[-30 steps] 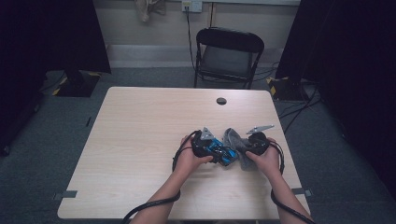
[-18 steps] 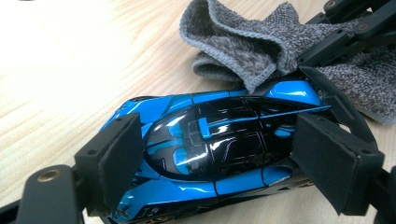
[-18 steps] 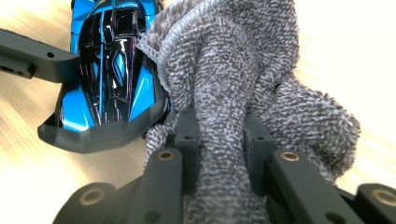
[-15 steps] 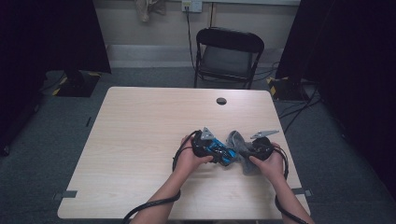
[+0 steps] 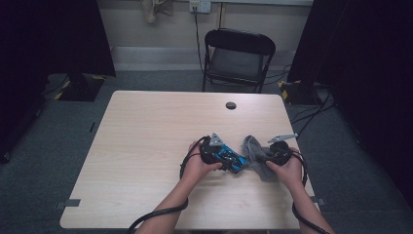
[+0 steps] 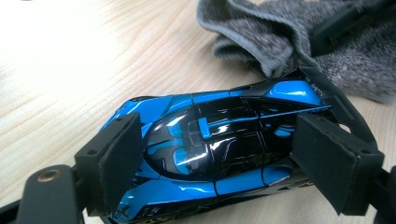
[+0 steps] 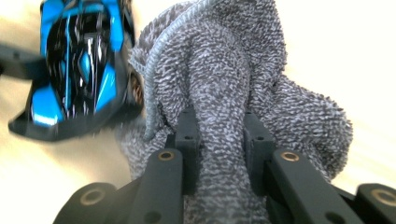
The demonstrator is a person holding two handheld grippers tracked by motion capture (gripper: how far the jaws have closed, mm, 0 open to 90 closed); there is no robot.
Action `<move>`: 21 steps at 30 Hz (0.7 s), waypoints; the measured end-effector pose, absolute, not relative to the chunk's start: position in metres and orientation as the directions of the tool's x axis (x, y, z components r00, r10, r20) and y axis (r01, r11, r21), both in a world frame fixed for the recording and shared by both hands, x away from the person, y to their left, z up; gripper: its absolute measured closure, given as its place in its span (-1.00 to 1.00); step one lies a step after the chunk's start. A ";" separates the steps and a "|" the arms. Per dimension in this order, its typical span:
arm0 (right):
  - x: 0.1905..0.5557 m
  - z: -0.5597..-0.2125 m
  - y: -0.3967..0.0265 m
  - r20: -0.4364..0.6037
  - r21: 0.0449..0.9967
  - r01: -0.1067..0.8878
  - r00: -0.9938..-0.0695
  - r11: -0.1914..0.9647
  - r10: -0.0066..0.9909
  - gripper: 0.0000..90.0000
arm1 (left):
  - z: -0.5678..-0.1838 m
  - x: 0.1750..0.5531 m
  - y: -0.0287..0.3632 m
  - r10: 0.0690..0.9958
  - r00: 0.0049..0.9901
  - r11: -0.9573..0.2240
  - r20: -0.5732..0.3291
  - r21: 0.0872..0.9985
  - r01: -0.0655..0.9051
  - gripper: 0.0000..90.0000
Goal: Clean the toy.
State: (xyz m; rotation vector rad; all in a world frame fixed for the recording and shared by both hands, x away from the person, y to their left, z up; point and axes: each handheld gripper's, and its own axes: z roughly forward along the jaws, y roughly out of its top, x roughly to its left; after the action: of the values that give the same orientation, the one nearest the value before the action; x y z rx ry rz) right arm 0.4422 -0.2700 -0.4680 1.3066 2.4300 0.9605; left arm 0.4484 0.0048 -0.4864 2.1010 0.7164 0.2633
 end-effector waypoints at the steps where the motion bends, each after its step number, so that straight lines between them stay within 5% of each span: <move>1: 0.445 -0.466 -0.269 0.105 0.643 0.659 -0.581 0.390 0.807 0.63 | -0.487 0.448 0.005 0.579 0.812 -0.449 -0.074 0.802 0.394 -0.64; 21: 0.501 -0.470 -0.203 0.086 0.660 0.633 -0.598 0.404 0.797 0.62 | -0.489 0.449 0.009 0.559 0.825 -0.436 -0.082 0.817 0.377 -0.62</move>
State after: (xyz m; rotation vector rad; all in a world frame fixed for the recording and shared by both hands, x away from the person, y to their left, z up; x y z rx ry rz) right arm 0.5010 -0.2028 -0.4695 1.2587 2.4193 0.9771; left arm 0.4493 0.0093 -0.4889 2.0783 0.6876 0.2486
